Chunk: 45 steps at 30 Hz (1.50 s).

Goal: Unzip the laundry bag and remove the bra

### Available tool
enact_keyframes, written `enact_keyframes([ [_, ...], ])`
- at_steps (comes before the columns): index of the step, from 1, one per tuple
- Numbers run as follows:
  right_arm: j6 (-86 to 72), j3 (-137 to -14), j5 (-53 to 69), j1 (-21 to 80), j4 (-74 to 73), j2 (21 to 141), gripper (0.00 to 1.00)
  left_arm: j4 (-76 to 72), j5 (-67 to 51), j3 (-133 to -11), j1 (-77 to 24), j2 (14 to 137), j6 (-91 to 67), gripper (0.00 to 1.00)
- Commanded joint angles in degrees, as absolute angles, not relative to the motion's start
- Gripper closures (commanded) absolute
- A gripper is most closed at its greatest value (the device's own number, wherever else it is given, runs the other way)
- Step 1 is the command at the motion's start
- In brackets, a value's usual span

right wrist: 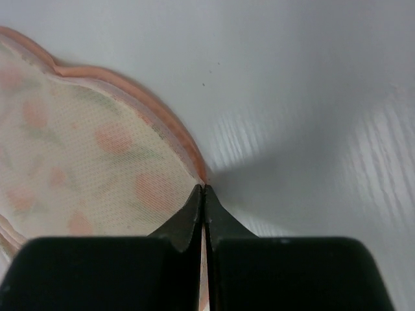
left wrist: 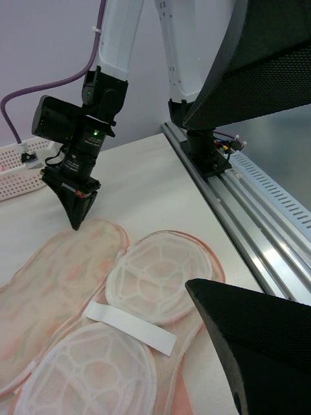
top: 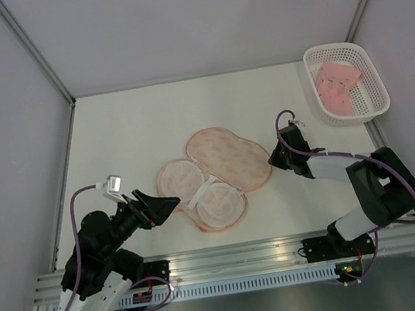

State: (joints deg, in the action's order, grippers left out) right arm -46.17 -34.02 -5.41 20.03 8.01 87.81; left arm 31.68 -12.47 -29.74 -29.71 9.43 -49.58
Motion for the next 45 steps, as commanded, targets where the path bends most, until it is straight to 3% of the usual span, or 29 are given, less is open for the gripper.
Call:
enact_keyframes([
  [1, -43.8, -32.3, -8.8, 20.2, 0.2, 79.9, 1.0, 32.0, -11.8, -30.9, -29.7, 8.2, -49.7, 0.01],
  [6, -34.8, -35.0, -11.5, 23.5, -2.3, 67.1, 1.0, 32.5, -10.7, -30.8, -29.7, 7.7, -50.3, 0.0],
  [10, -24.6, -38.9, -11.7, 32.7, -6.4, 60.0, 1.0, 33.4, -8.4, -31.4, -29.7, 7.6, -51.1, 0.0],
  [16, -15.8, -39.1, 9.0, 38.0, -5.2, 57.0, 1.0, 36.9, -3.3, -32.1, -29.7, 4.8, -53.7, 0.0],
  [23, -11.3, -43.7, 12.6, 56.8, -9.7, 67.0, 0.99, 41.4, 1.8, -33.3, -29.7, 1.5, -55.9, 0.0],
  [30, -13.3, -49.8, 15.4, 74.8, -5.5, 85.0, 1.0, 43.5, 3.0, -34.1, -29.7, 0.5, -56.6, 0.0],
  [31, -13.9, -50.5, 15.7, 75.6, -5.3, 86.5, 0.97, 44.0, 3.2, -34.4, -29.7, 0.5, -56.7, 0.0],
  [32, -14.1, -52.0, 15.8, 76.4, -5.3, 87.6, 0.88, 44.6, 3.3, -34.6, -29.7, -1.2, -56.7, 0.0],
  [33, -14.1, -52.7, 15.6, 77.5, -5.8, 89.5, 0.54, 45.0, 3.4, -35.2, -29.7, -1.5, -56.6, 0.0],
  [35, -14.6, -54.2, 14.3, 78.2, -6.9, 90.5, 0.26, 46.1, 4.0, -35.6, -29.7, -1.8, -56.4, 0.0],
  [36, -14.7, -54.3, 13.0, 78.4, -7.0, 90.3, 0.06, 46.3, 4.1, -36.0, -29.7, -2.0, -56.4, 0.0],
  [37, -14.9, -54.2, 12.0, 78.4, -6.9, 89.6, 0.02, 46.7, 4.2, -36.1, -29.7, -2.2, -56.3, 0.0],
  [41, -17.0, -52.2, 5.6, 78.0, -5.4, 84.9, 0.02, 47.0, 4.0, -36.1, -29.7, -2.5, -56.5, 0.0],
  [44, -22.1, -50.4, 0.4, 75.1, -3.4, 81.7, 0.02, 47.1, 3.7, -36.1, -29.7, -2.5, -56.5, 0.0],
  [45, -24.7, -50.3, -1.5, 72.2, -4.1, 81.8, 0.07, 47.2, 3.7, -36.1, -29.7, -2.5, -56.5, 0.0],
])
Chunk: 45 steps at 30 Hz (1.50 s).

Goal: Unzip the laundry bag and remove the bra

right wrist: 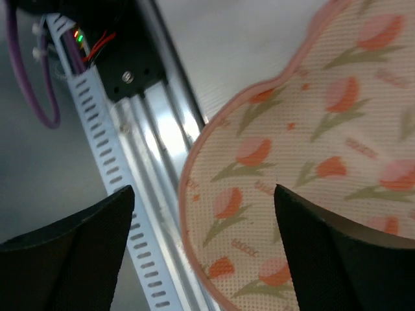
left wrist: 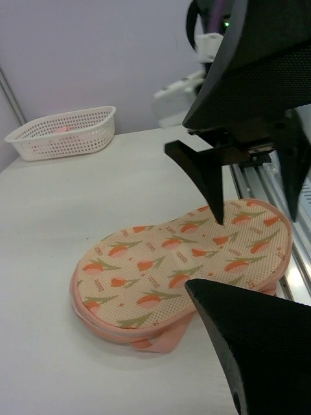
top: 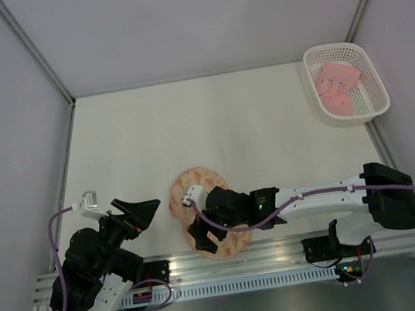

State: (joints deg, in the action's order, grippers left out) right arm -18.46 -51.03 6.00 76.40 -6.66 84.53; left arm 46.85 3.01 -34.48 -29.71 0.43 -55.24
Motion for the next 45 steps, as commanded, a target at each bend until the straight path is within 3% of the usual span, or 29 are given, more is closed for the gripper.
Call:
enact_keyframes([
  [1, -25.7, -50.4, -4.7, 70.7, -4.9, 82.3, 0.12, 47.1, 3.6, -36.2, -29.7, -2.5, -56.6, 0.0],
  [4, -28.0, -53.2, -9.3, 67.2, -8.9, 86.2, 0.69, 47.3, 3.7, -36.4, -29.7, -2.4, -56.4, 0.0],
  [5, -28.1, -54.0, -10.0, 66.9, -9.4, 88.8, 0.99, 47.3, 3.8, -36.5, -29.7, -2.4, -56.3, 0.0],
  [14, -33.8, -58.4, -11.2, 64.3, -10.7, 101.9, 1.0, 48.8, 4.5, -37.7, -29.7, -2.4, -55.7, 0.0],
  [23, -42.1, -59.2, -23.1, 53.6, -16.1, 106.5, 1.0, 48.8, 4.5, -37.5, -29.7, -1.7, -55.8, 0.0],
  [30, -36.5, -58.2, -20.6, 45.5, -10.6, 105.6, 1.0, 48.5, 4.0, -37.7, -29.7, -0.4, -55.4, 0.0],
  [32, -34.1, -57.1, -18.7, 45.4, -7.7, 101.2, 0.8, 48.3, 3.8, -37.8, -29.7, -0.4, -55.2, 0.0],
  [33, -32.7, -56.1, -18.2, 45.4, -6.4, 97.7, 0.57, 48.0, 3.7, -37.8, -29.7, -0.4, -55.0, 0.0],
  [35, -31.5, -55.0, -17.0, 45.4, -6.1, 94.1, 0.42, 47.6, 3.3, -37.7, -29.7, -0.4, -54.9, 0.0],
  [36, -30.8, -54.3, -16.6, 45.4, -6.3, 90.6, 0.26, 47.4, 3.2, -37.6, -29.7, -0.4, -54.8, 0.0],
  [39, -30.0, -53.9, -14.6, 45.4, -9.7, 84.7, 0.02, 46.6, 2.3, -37.6, -29.7, 1.7, -54.4, 0.01],
  [45, -30.8, -50.5, -12.0, 45.4, -16.9, 68.8, 0.02, 45.3, 0.5, -37.8, -29.7, 2.4, -53.1, 0.01],
])
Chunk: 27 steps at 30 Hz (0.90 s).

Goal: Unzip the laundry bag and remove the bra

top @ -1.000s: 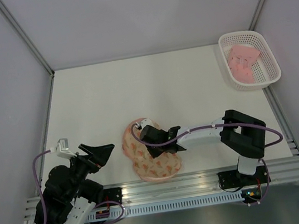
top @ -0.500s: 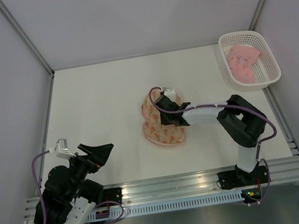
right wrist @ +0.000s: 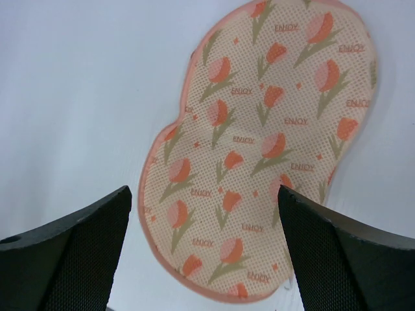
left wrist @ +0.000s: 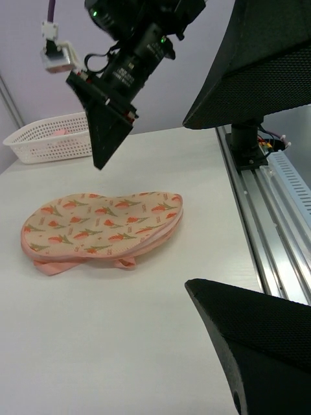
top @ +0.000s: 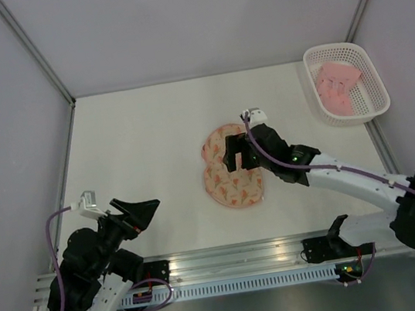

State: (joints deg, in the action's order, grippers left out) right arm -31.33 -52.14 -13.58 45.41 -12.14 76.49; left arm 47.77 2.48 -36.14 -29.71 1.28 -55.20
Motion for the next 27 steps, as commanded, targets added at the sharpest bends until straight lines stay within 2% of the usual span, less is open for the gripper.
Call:
enact_keyframes([
  [1, -30.9, -50.3, -12.1, 45.4, -19.5, 66.6, 0.02, 44.8, 0.3, -37.7, -29.7, 2.5, -52.9, 0.01],
  [10, -33.0, -51.1, -14.5, 46.6, -39.3, 45.8, 0.02, 36.7, -9.9, -35.8, -29.7, 8.3, -50.2, 0.0],
  [14, -33.7, -53.9, -12.0, 46.6, -43.5, 39.0, 0.02, 33.8, -12.2, -36.0, -29.7, 11.4, -48.5, 0.0],
  [27, -34.3, -54.2, -6.7, 46.6, -42.1, 35.7, 0.02, 30.1, -16.6, -37.1, -29.7, 17.3, -46.6, 0.0],
])
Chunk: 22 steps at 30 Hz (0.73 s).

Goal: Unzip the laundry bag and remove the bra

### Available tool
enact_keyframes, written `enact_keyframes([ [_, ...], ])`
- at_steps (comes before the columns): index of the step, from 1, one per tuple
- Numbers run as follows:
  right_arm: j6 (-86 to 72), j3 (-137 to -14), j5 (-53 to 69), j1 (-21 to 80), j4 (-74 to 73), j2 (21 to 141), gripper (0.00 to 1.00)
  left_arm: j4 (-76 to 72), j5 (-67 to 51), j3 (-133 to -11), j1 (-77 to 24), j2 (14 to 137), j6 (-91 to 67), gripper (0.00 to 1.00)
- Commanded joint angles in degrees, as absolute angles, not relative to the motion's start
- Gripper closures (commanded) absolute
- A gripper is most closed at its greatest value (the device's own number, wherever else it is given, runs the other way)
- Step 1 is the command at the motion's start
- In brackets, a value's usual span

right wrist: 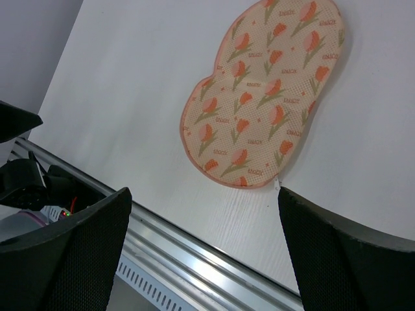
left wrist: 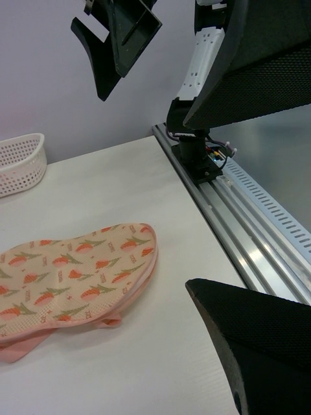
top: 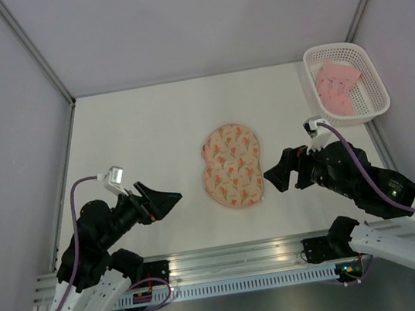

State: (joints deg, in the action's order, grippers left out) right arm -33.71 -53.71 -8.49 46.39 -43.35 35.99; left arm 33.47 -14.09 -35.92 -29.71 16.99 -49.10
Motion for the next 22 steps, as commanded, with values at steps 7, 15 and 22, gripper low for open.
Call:
enact_keyframes([
  [7, -34.0, -54.4, -5.8, 46.6, -40.6, 35.8, 0.02, 29.4, -17.0, -37.4, -29.7, 17.8, -46.1, 0.01],
  [15, -34.1, -53.8, -5.5, 46.6, -40.2, 35.3, 0.02, 29.4, -17.2, -37.7, -29.7, 17.6, -46.1, 0.0],
  [22, -34.1, -53.4, -5.3, 46.7, -39.8, 34.4, 0.02, 29.3, -17.4, -37.8, -29.7, 17.6, -46.1, 0.0],
])
